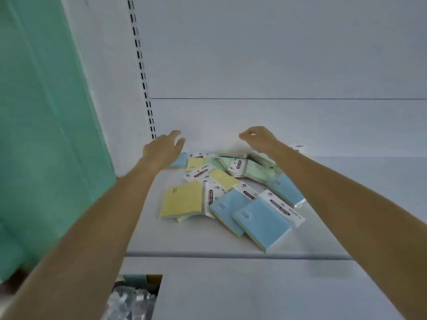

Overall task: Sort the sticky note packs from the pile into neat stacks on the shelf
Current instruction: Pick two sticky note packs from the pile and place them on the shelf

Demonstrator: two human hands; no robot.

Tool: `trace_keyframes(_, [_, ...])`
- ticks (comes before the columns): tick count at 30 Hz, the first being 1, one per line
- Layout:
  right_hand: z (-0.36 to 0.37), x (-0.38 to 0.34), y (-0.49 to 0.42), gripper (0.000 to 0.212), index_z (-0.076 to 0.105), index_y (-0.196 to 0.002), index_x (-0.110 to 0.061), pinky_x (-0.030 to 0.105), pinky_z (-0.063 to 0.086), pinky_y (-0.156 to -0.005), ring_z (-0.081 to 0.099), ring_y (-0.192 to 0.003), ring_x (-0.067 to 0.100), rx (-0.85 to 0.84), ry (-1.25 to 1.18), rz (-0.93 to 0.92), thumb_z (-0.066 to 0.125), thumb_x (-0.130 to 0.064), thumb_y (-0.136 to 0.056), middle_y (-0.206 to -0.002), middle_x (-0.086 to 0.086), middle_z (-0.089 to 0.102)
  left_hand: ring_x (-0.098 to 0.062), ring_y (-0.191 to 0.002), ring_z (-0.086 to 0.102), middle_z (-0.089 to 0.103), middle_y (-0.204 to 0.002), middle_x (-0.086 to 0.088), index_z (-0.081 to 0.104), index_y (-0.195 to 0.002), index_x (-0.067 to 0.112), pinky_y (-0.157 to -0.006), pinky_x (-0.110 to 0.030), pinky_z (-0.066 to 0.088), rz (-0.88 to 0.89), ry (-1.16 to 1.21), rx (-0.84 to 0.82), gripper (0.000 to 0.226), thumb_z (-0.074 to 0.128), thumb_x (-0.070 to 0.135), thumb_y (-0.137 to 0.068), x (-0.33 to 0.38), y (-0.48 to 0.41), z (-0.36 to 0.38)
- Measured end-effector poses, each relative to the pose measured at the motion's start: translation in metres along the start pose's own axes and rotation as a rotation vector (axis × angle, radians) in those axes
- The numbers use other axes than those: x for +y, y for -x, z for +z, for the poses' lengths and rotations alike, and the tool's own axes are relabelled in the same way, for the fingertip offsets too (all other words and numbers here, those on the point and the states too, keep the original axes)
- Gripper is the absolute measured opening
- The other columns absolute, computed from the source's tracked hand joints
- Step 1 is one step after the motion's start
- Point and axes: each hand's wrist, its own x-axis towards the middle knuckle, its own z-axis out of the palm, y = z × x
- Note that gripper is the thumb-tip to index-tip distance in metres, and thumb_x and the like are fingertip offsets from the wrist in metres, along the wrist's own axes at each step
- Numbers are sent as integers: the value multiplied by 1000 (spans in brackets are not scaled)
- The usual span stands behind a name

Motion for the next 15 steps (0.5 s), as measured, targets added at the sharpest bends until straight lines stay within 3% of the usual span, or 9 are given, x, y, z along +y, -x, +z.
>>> trace_keyframes(2, [9,11,-4,32,62,-95,-2,27,40,-73,53,-86,25,-7,109,89,47,-30,-90,-88,10,59,-33,-120,48,49,-133,-14,32,-139,33,-96,-44,39,-33,-23,-27,45,23,44,-97,-13,-2,7])
trace_keyframes(4, [21,23,-8,32,54,-82,-6,28,38,-71,51,-83,26,-21,196,153,44,-36,-89,-90,12,56,-34,-119,48,48,-133,-15,33,-139,34,-97,-43,39,-76,-50,-69,44,22,44,-97,-29,-6,20])
trace_keyframes(8, [38,19,-17,38,49,-85,-8,31,38,-73,52,-90,29,18,332,229,42,-45,-87,-90,10,52,-36,-120,46,51,-132,-15,37,-137,32,-96,-40,39,-153,-74,-145,44,27,44,-96,-43,-15,37])
trace_keyframes(12, [50,15,-25,29,48,-81,-9,33,37,-78,53,-106,33,9,340,321,46,-38,-86,-98,11,57,-35,-120,44,54,-128,-15,39,-135,27,-92,-39,41,-195,5,-138,45,44,39,-92,-45,-20,45])
trace_keyframes(15, [51,15,-31,19,57,-88,-8,30,44,-80,58,-99,29,12,197,327,50,-25,-87,-107,11,64,-35,-120,47,53,-129,-15,42,-133,20,-93,-39,42,-225,176,-114,53,60,30,-84,-46,-25,42])
